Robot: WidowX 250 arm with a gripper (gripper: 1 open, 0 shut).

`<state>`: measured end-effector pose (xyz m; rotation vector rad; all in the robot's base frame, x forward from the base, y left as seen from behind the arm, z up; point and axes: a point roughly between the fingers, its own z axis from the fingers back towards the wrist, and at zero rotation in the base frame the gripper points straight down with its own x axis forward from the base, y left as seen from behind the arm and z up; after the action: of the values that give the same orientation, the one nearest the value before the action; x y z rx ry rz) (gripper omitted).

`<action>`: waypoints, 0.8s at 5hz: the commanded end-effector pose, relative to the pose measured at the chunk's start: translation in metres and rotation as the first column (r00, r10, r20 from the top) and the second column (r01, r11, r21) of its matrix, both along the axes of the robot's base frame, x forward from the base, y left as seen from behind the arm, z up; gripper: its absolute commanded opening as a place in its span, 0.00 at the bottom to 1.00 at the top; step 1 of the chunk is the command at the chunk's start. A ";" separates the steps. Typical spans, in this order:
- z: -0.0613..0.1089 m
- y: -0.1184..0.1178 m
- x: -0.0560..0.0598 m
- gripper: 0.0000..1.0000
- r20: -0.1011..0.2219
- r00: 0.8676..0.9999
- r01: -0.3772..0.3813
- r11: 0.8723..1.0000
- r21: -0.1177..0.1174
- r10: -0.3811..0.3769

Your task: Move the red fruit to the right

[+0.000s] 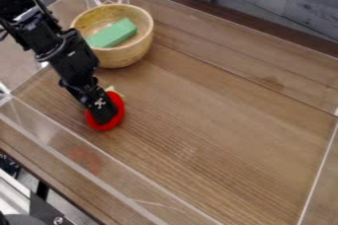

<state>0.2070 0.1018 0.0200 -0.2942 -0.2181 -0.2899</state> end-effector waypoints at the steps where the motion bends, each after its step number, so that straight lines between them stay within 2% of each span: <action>1: 0.006 -0.001 0.008 0.00 0.002 0.999 -0.038 0.999 0.001 0.038; 3: 0.031 -0.011 0.006 0.00 0.022 0.996 -0.084 0.996 -0.003 0.084; 4: 0.061 -0.024 0.007 0.00 0.057 0.989 -0.138 0.990 0.008 0.138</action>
<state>0.2111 0.0769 0.0754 -0.2726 -0.2695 -0.1558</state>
